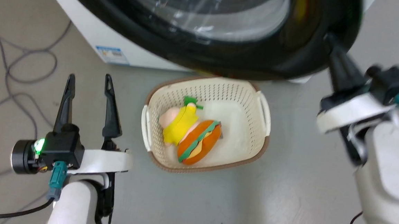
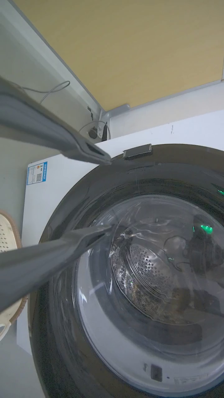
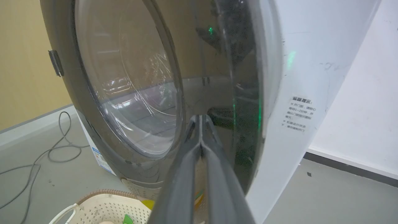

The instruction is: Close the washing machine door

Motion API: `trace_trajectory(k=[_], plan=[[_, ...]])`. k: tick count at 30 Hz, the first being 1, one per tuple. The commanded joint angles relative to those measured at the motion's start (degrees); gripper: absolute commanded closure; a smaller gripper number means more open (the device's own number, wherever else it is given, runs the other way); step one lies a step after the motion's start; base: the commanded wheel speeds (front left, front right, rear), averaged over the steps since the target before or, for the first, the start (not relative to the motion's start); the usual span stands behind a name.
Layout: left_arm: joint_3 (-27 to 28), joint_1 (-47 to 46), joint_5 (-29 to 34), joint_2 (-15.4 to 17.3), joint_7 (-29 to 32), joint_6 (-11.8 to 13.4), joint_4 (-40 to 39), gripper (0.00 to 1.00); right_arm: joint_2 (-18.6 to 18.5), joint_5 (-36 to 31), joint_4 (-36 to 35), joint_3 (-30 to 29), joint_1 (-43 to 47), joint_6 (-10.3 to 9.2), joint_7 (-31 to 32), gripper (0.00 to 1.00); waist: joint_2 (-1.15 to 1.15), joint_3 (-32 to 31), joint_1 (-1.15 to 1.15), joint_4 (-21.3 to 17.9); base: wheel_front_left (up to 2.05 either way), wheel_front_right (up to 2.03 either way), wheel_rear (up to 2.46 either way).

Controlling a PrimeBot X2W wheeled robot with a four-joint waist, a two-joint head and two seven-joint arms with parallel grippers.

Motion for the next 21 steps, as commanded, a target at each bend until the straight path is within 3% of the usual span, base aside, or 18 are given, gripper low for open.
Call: trace_trajectory(k=[1, 11, 21], plan=[[-0.2, -1.24, 0.34, -0.21, -0.25, 0.0, -0.35, 0.0, -0.58, -0.58, 1.29, -0.99, -2.81, -0.1, -0.18, 1.0, 0.0, 2.59, -0.01, 1.37, 0.0, 0.0, 0.0], [-0.73, -4.24, -0.24, -1.06, -0.25, 0.23, -0.51, 0.0, -1.82, -3.65, 9.38, -6.71, -14.09, -0.1, -0.18, 1.0, 0.0, 7.08, -0.01, 3.29, 0.0, 0.0, 0.0], [-0.16, -4.51, -0.38, -1.35, -0.25, 0.36, -0.53, 0.0, -2.39, -5.94, 12.21, -10.95, -17.11, -0.1, -0.18, 1.0, 0.0, 7.37, -0.01, 3.55, 0.0, 0.0, 0.0]])
